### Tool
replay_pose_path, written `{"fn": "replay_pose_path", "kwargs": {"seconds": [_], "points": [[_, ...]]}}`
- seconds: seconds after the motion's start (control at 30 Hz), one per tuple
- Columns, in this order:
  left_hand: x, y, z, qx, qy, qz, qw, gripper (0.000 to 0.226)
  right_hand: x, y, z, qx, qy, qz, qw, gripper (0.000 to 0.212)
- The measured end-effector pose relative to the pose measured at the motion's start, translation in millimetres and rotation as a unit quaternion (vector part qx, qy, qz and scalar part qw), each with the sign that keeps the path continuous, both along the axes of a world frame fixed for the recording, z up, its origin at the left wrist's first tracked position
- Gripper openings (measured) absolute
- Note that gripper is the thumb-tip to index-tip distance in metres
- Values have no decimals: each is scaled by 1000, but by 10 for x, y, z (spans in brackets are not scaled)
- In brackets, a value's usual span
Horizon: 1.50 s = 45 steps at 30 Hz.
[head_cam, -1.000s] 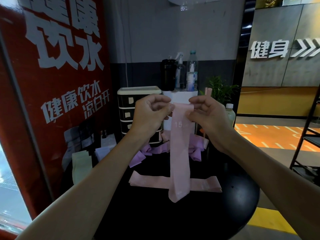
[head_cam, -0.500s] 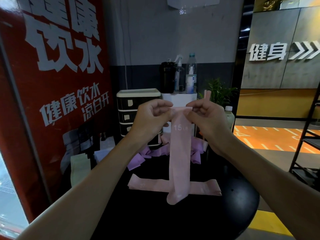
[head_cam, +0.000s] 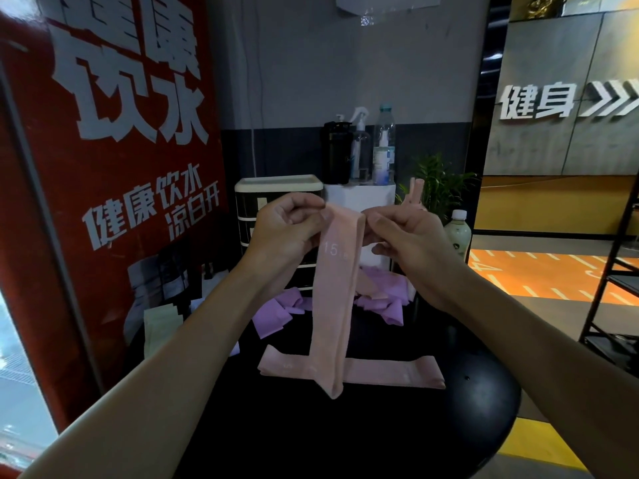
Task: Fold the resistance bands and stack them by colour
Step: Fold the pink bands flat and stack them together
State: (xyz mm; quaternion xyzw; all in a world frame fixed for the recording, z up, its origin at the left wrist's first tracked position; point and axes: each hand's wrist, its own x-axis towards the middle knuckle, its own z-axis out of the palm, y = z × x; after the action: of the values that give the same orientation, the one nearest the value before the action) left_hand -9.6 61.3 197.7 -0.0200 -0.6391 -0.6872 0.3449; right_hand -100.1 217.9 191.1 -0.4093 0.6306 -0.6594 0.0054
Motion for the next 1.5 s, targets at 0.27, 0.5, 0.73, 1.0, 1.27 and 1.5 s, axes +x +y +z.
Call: {"fn": "replay_pose_path", "kwargs": {"seconds": [0.27, 0.5, 0.73, 1.0, 1.27, 1.5], "points": [[53, -46, -24, 3, -11, -19, 1000, 18, 34, -75, -1, 6, 32, -28, 999, 17], [71, -24, -34, -108, -12, 4, 994, 23, 34, -83, 31, -18, 14, -23, 999, 13], [14, 20, 7, -139, 29, 88, 986, 11, 49, -60, 36, -41, 2, -1, 999, 15], [51, 48, 15, -182, 41, 104, 977, 12, 97, -105, 29, -28, 135, -42, 990, 9], [83, 5, 48, -231, 14, 84, 969, 11, 111, -141, 43, -35, 99, -33, 994, 7], [43, 7, 69, -251, -5, 92, 964, 10, 113, -128, -75, -7, 47, -13, 999, 12]]}}
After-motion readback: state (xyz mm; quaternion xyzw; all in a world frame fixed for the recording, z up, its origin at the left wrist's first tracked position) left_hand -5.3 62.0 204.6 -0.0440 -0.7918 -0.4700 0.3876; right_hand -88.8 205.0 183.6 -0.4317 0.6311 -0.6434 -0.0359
